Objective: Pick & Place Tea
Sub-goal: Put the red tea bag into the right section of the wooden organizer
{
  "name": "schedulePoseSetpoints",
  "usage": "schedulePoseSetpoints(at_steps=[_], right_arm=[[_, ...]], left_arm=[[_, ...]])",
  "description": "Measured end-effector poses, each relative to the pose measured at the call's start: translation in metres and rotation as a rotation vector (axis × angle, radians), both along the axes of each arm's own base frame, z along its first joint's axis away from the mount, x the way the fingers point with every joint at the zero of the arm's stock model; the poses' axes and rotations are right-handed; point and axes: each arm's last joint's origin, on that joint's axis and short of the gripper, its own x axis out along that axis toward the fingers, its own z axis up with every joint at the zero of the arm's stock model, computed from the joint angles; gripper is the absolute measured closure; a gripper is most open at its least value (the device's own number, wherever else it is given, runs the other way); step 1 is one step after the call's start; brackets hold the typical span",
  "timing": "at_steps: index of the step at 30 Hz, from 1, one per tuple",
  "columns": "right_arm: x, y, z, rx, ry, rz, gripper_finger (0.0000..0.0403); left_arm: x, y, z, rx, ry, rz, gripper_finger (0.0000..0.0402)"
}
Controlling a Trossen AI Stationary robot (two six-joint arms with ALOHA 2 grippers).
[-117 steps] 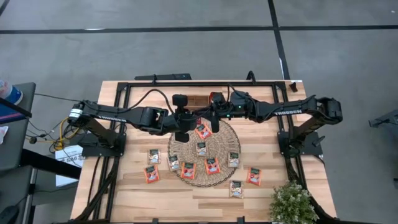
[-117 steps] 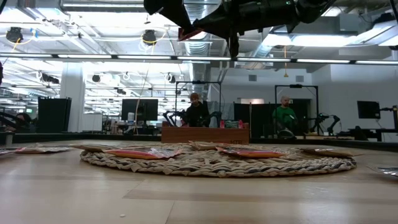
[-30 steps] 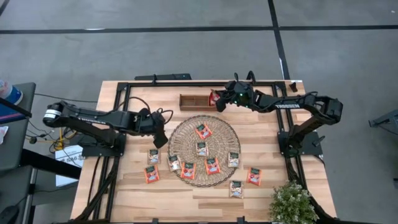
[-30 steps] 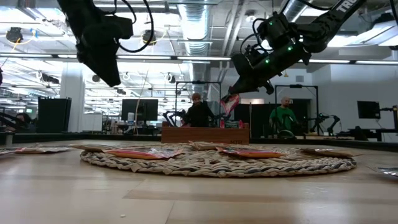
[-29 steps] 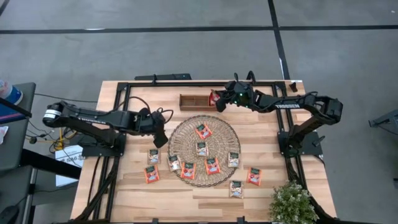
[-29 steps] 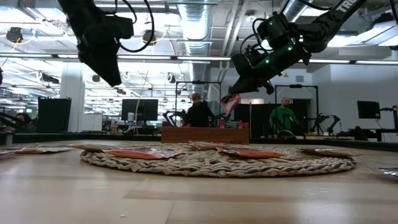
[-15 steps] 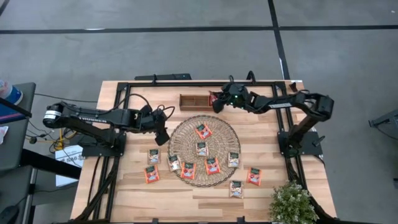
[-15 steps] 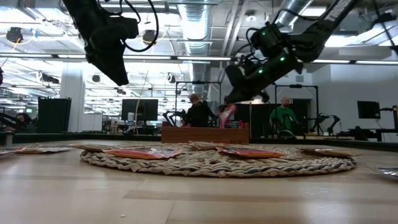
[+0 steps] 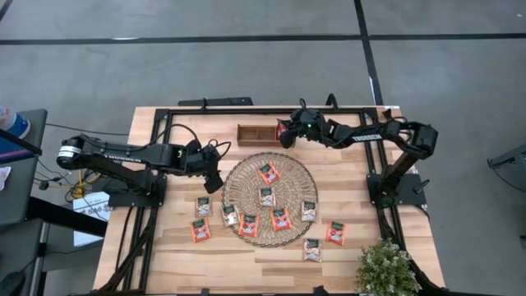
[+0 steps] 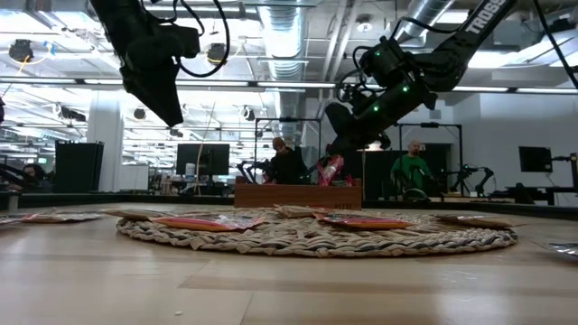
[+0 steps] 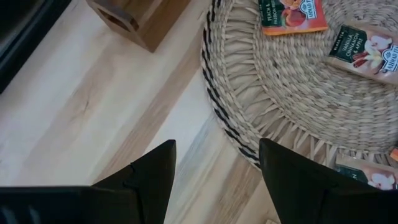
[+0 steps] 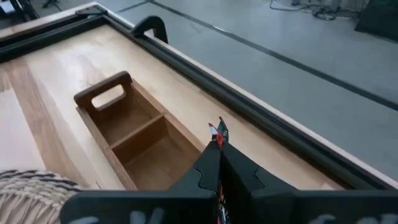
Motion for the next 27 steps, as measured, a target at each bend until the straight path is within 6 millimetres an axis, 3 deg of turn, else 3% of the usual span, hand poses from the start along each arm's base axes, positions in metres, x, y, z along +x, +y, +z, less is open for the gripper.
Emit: schedulePoseSetpoints(at_steps=[10,18,27], right_arm=[[0.001,0.003,0.0,-0.002,0.005,0.015,0.0403],[0.009,0.007,-0.02,0.038,0.035,0.025,0.0403],[0.007,0.009,-0.02,0.036,0.071,0.035,0.0403]], left_arm=[[0.002,0.0,0.001,0.0,-0.027,0.0,0.0179],[0.004,0.0,0.002,-0.001,-0.045,0.0,0.0179],[0.004,-0.001,0.002,-0.02,-0.044,-0.011,0.0179]])
